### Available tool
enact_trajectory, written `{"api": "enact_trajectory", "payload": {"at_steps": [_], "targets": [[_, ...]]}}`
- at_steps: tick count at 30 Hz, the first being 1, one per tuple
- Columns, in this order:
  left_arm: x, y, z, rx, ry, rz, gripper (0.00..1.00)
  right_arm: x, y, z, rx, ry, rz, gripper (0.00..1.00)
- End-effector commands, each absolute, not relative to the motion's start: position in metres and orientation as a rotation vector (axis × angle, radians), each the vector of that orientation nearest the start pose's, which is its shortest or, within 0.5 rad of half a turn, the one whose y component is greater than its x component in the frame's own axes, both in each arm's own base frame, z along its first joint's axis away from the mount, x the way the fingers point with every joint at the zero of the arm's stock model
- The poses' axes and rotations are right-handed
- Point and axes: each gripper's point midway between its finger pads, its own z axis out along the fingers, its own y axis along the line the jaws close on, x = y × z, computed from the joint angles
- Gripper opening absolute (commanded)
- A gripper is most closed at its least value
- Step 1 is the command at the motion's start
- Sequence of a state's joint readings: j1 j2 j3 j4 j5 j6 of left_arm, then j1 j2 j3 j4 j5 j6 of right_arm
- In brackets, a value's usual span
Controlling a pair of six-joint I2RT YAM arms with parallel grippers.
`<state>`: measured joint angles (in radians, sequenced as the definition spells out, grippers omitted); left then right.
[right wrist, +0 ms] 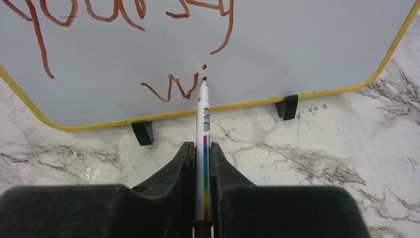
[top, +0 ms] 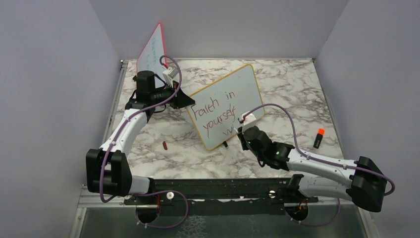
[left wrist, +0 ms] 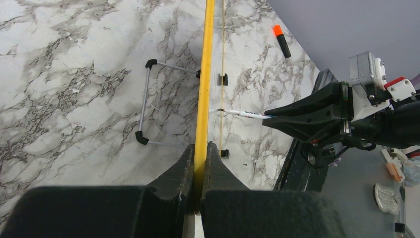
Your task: Write a sentence on the whiteboard
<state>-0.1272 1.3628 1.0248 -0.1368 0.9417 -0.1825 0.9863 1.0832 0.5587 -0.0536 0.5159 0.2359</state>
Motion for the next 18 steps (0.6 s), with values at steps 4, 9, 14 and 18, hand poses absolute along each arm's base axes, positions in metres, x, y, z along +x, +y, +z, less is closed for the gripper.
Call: {"api": "enact_trajectory", "payload": {"at_steps": [4, 9, 14, 18], "targets": [[0.3357, -0.1722, 0.1955, 0.469, 2.069, -1.025, 0.00, 0.2332, 0.2153, 0.1048, -0.462, 2.071, 0.203, 0.01], [0.3357, -0.1722, 0.1953, 0.469, 2.070, -1.025, 0.00, 0.2310, 0.2139, 0.1027, -0.455, 2.100, 0.193, 0.01], [0.3360, -0.1716, 0.1957, 0.467, 2.069, -1.022, 0.00, 0.2299, 0.2103, 0.1023, -0.443, 2.111, 0.180, 0.01], [0.3359, -0.1719, 0.1954, 0.469, 2.069, -1.023, 0.00, 0.2289, 0.2100, 0.1044, -0.442, 2.106, 0.192, 0.01]]}}
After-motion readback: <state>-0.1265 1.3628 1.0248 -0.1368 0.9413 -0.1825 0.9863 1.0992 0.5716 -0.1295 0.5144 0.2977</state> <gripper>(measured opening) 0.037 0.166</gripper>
